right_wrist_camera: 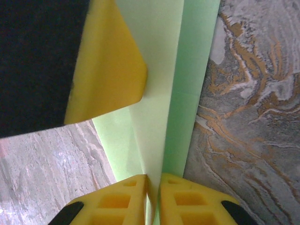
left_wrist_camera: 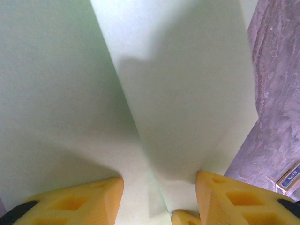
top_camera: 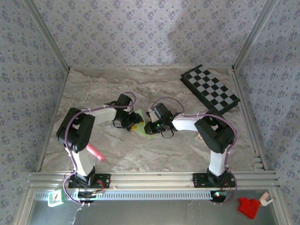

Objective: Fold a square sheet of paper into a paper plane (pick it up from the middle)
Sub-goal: Fourth fold the wing at the center of the table.

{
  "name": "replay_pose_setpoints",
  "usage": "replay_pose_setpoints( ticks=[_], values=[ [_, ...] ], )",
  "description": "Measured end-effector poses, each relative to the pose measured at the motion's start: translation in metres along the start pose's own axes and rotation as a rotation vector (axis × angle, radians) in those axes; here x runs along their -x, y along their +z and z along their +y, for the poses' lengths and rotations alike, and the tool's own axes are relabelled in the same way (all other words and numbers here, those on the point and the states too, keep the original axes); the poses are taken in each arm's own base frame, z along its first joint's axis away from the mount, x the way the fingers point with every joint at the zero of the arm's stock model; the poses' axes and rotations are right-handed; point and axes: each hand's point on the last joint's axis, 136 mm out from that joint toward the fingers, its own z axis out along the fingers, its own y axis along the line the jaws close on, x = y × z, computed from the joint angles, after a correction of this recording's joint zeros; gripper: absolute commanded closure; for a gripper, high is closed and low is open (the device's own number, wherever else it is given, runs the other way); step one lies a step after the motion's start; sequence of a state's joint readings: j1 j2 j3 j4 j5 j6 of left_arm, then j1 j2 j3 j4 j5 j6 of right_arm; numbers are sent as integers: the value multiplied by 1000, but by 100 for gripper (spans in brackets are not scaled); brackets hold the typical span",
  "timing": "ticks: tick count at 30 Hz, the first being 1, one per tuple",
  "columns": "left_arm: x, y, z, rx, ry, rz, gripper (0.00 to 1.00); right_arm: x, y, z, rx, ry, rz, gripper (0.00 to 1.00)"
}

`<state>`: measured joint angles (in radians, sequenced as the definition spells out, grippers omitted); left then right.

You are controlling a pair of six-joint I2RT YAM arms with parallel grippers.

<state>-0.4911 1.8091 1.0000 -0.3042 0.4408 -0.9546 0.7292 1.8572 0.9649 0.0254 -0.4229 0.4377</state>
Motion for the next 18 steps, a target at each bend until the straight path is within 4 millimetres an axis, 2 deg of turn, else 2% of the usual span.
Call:
replay_pose_setpoints(
  ticks=[11,18],
  values=[
    [0,-4,-4,-11,8,-8,51,0,1,-1,11,6,4,92],
    [6,-14,-14,-52,34,-41,42,1,-1,-4,56,47,-1,92]
  ],
)
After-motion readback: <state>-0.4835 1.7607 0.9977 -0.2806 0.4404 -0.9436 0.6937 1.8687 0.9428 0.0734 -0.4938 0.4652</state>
